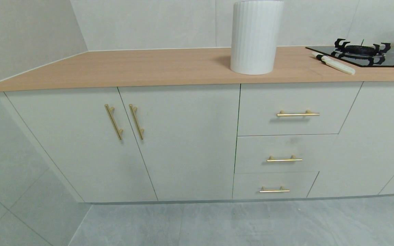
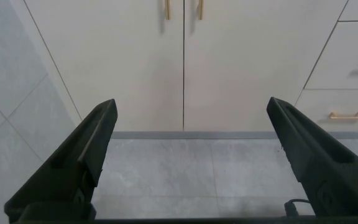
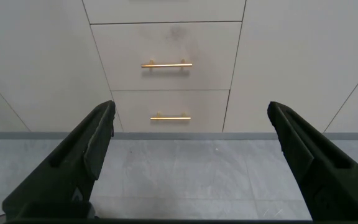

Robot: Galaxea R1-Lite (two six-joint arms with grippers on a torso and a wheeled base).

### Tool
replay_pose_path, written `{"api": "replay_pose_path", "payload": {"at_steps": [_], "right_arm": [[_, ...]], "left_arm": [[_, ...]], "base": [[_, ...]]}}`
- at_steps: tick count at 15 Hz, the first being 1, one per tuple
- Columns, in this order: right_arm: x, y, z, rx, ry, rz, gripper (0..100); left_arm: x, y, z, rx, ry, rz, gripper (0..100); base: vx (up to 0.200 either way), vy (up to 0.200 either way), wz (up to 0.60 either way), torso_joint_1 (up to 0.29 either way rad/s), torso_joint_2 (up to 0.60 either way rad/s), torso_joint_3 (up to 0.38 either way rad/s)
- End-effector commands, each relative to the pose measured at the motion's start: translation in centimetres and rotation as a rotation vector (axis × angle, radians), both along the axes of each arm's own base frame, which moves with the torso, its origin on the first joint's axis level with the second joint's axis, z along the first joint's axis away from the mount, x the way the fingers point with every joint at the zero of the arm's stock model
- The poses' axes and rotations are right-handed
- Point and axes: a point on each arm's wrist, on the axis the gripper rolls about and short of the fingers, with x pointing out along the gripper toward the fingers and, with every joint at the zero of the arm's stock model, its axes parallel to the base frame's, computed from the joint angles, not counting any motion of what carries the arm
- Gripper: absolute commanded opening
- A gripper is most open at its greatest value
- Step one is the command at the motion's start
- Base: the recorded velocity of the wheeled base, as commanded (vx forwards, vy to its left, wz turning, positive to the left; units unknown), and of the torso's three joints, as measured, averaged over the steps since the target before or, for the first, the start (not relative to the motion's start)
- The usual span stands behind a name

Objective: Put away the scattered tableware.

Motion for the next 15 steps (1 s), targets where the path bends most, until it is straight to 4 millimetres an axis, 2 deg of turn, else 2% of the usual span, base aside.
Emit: {"api": "replay_pose_path", "payload": {"at_steps": [1, 15], "right_arm": [[0.02, 0.0, 0.0, 0.0, 0.003, 0.001, 100], [0.02, 0.01, 0.0, 0.002, 0.003, 0.004, 100]], "left_arm": [[0.01, 0.0, 0.01, -0.001, 0.001, 0.001, 100], [0.01, 0.0, 0.01, -0.001, 0.001, 0.001, 100]], "base": [[0.0, 0.0, 0.0, 0.0, 0.0, 0.0], [0.2, 0.0, 0.0, 0.005, 0.0, 0.001]]}}
